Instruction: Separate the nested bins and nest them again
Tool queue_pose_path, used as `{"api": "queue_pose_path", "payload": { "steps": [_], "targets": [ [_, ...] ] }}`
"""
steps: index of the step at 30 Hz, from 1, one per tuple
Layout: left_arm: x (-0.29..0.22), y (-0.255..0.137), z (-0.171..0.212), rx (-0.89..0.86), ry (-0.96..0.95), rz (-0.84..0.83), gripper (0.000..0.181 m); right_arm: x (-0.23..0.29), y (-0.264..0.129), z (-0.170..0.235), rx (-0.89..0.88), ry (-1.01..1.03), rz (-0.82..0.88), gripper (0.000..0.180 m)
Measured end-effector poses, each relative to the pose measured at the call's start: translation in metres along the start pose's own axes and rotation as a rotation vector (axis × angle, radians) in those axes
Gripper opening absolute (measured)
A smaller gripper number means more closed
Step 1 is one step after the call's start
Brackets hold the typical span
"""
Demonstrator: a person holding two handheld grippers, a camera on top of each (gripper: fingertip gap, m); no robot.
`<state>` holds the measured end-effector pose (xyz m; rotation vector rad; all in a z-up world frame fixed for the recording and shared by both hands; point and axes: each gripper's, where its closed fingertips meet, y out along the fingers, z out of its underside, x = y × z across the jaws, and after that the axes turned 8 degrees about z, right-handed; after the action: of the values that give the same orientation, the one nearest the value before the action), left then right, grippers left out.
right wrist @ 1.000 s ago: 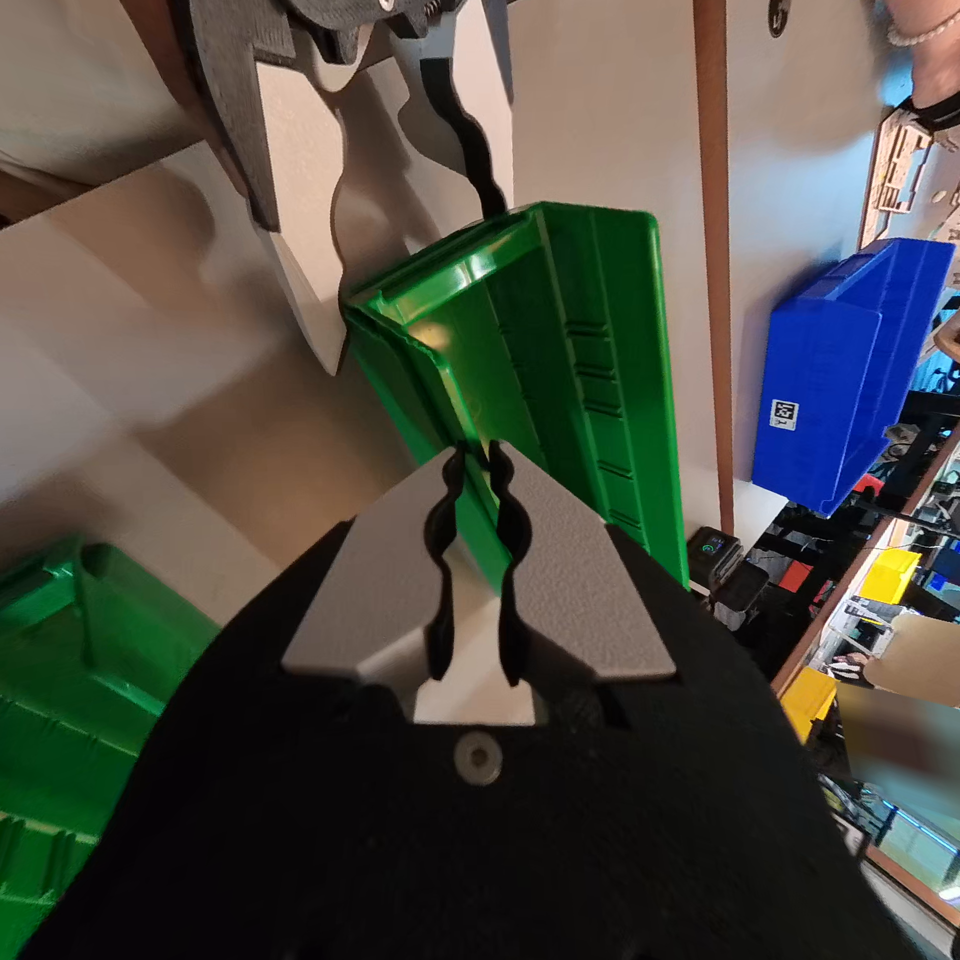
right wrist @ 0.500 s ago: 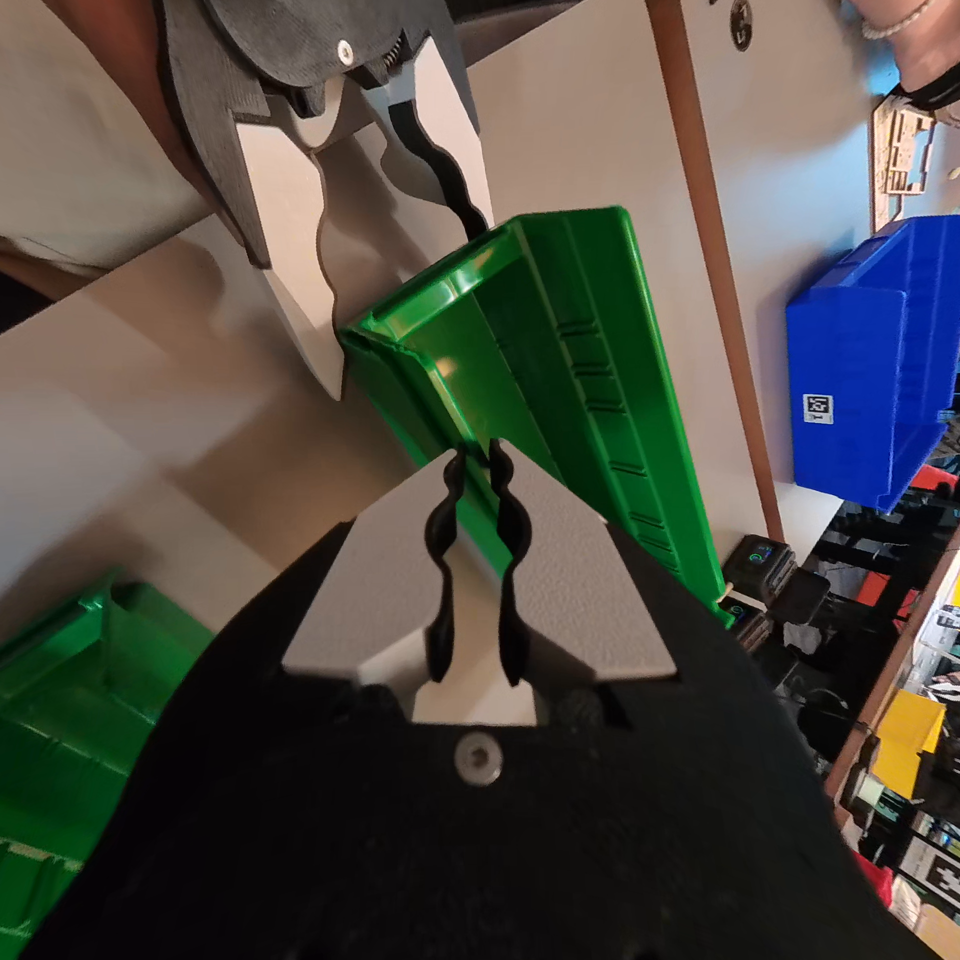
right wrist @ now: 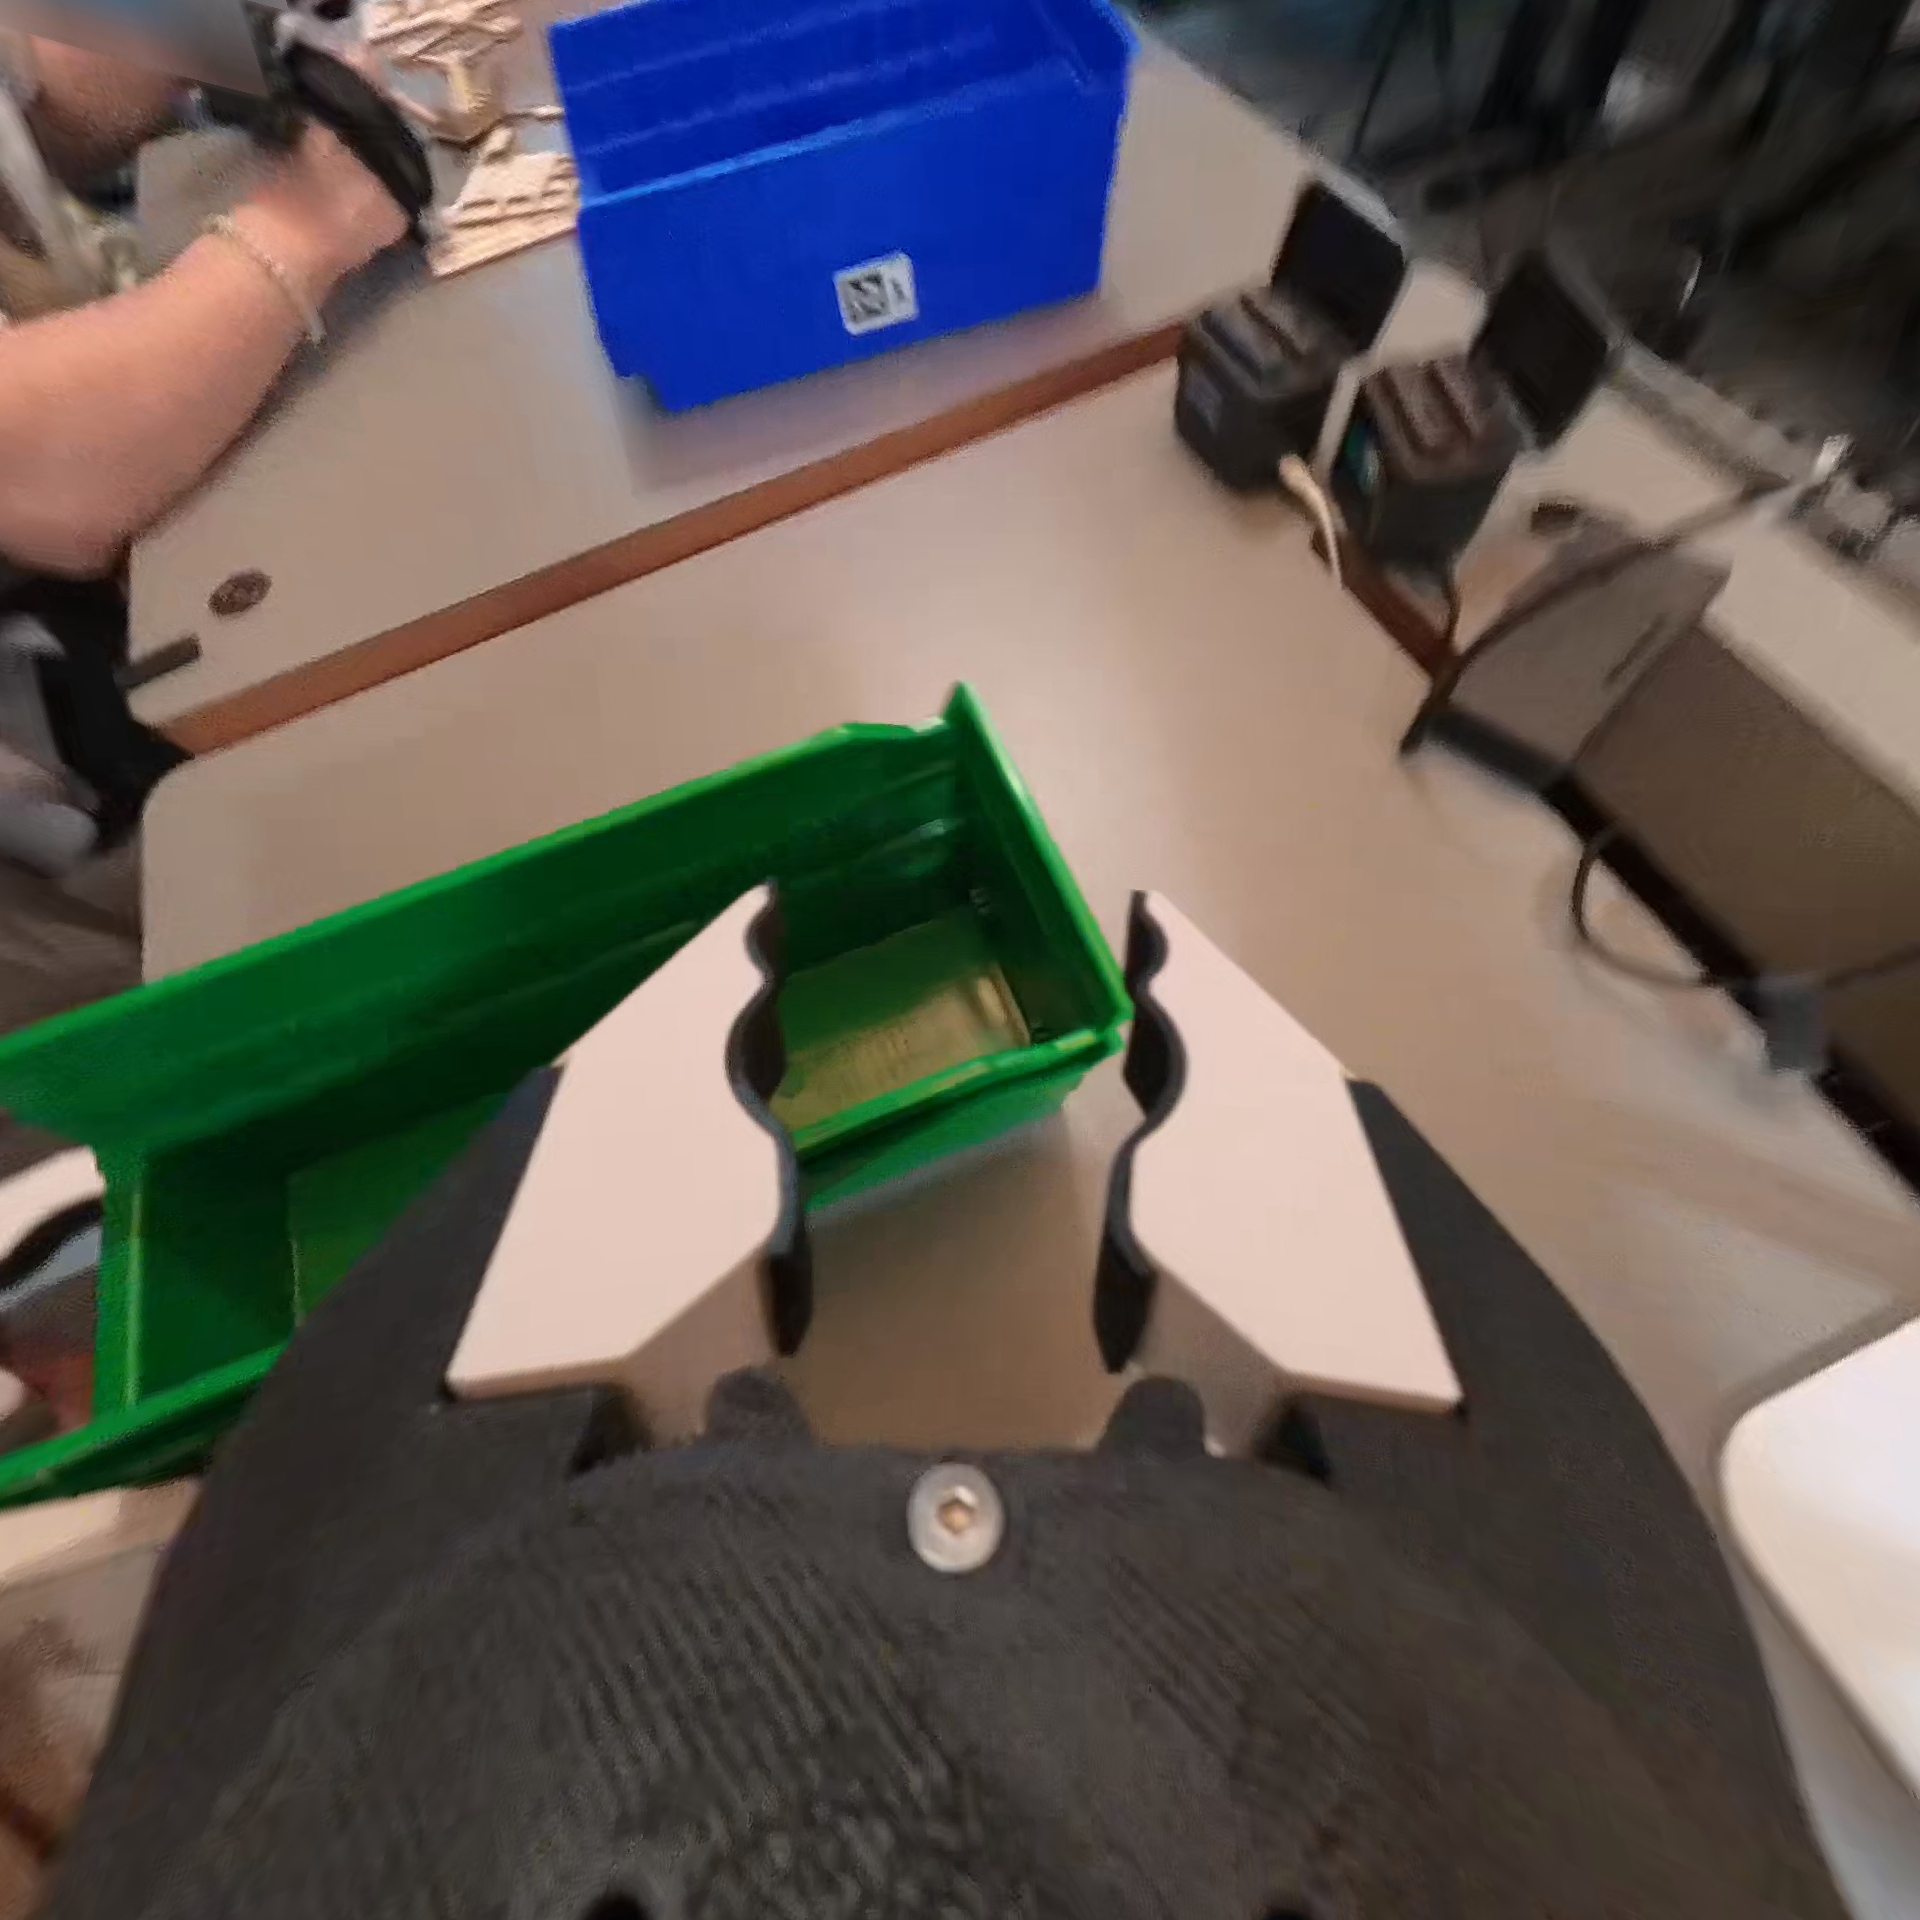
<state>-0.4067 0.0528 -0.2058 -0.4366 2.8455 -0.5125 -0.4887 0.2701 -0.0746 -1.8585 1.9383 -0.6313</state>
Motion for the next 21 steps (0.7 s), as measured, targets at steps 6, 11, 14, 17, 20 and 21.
{"api": "queue_pose_path", "payload": {
  "steps": [6, 11, 14, 17, 20, 21],
  "targets": [
    [0.001, 0.000, 0.000, 0.012, 0.008, 0.009, 0.120, -0.015, 0.043, 0.037, 0.225, 0.245, -0.097, 0.046],
    [0.001, 0.000, 0.000, 0.015, 0.006, 0.017, 0.120, -0.024, 0.044, 0.043, 0.258, 0.184, -0.105, 0.009],
    [0.001, 0.001, 0.001, 0.023, 0.001, 0.030, 0.120, -0.026, 0.040, 0.040, 0.205, 0.101, -0.068, 0.007],
    [0.001, 0.001, 0.001, 0.026, -0.011, 0.042, 0.120, -0.024, 0.036, 0.031, 0.125, -0.108, 0.031, 0.007],
    [0.002, 0.000, 0.001, 0.032, -0.017, 0.044, 0.120, -0.018, 0.030, 0.020, 0.079, -0.175, 0.061, 0.006],
    [0.002, 0.000, 0.002, 0.032, -0.026, 0.045, 0.120, -0.016, 0.027, 0.014, 0.053, -0.169, 0.058, 0.006]
  ]
}}
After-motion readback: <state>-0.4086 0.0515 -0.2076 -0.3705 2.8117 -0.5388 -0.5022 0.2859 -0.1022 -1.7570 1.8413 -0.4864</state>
